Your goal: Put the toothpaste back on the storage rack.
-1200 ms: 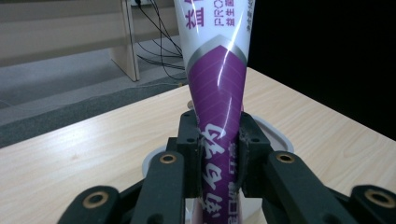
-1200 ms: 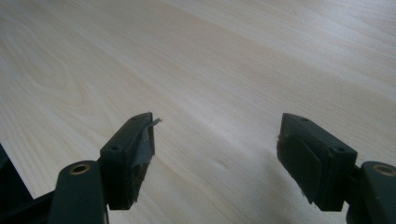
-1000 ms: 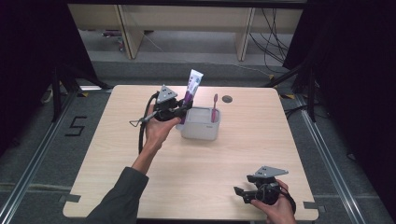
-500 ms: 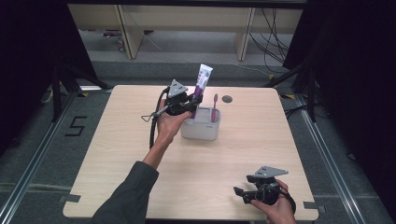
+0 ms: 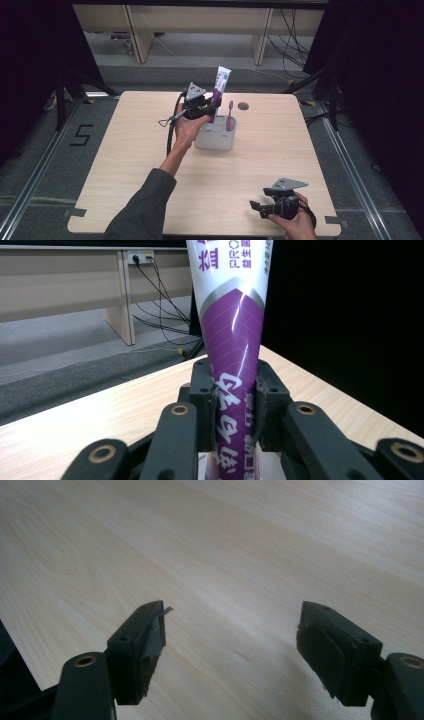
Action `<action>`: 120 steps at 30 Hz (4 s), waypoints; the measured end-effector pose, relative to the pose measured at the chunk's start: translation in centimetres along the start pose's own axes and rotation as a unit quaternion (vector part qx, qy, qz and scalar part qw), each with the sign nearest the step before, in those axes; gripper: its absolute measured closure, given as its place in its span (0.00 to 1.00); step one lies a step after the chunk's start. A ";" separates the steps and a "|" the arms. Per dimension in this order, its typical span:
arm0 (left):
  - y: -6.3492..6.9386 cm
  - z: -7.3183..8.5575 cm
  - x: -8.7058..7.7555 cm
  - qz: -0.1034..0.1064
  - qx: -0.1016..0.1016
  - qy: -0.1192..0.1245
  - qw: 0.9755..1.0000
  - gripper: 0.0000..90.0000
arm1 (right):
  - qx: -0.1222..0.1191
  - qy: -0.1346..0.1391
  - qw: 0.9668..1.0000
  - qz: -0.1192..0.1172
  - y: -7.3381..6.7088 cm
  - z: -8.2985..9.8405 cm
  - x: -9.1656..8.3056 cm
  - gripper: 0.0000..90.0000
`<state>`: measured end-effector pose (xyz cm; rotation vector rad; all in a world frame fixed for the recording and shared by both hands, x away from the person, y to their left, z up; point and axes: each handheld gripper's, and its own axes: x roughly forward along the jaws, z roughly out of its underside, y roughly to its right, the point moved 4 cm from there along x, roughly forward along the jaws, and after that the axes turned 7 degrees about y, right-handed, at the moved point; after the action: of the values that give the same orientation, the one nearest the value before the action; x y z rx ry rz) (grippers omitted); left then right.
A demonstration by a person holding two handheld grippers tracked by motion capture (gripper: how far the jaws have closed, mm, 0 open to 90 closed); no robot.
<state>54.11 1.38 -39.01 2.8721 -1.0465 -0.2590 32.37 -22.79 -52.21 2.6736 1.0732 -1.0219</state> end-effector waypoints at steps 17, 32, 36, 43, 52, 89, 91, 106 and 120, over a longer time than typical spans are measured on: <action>-0.5 1.7 1.6 -0.009 0.003 -0.003 1.000 0.82 | 0.007 -0.003 1.000 -0.001 -0.1 0.0 0.0 0.32; -1.3 4.3 1.5 -0.019 -0.001 -0.022 1.000 0.82 | 0.004 -0.003 1.000 -0.002 -0.1 0.0 0.0 0.32; -1.4 4.9 1.5 -0.023 0.001 -0.027 0.999 0.82 | 0.004 -0.006 1.000 -0.003 -0.1 0.1 0.0 0.32; -1.1 5.5 1.6 -0.023 0.007 -0.039 0.999 0.82 | 0.001 -0.005 1.000 -0.001 -0.1 0.1 0.1 0.32; -0.8 5.8 1.8 -0.022 0.016 -0.053 0.998 0.81 | 0.000 -0.005 1.000 -0.001 -0.1 0.1 0.1 0.32; -0.5 3.7 -1.5 -0.017 0.063 -0.057 0.996 0.57 | 0.000 -0.009 1.000 -0.006 -0.2 0.2 0.2 0.32; -0.5 3.6 -1.7 -0.017 0.064 -0.059 0.996 0.56 | 0.001 -0.009 1.000 -0.004 -0.1 0.2 0.1 0.32; -1.0 3.4 -4.2 -0.023 0.051 -0.080 0.995 0.43 | -0.002 -0.003 1.000 0.000 0.0 0.1 0.1 0.32; -1.1 3.6 -7.3 -0.024 0.041 -0.078 0.996 0.36 | -0.001 -0.005 1.000 0.001 0.0 0.2 0.2 0.32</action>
<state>48.61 6.88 -41.75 2.9953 -1.0353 -0.4596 32.37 -22.74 -52.43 2.6629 1.0701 -1.0326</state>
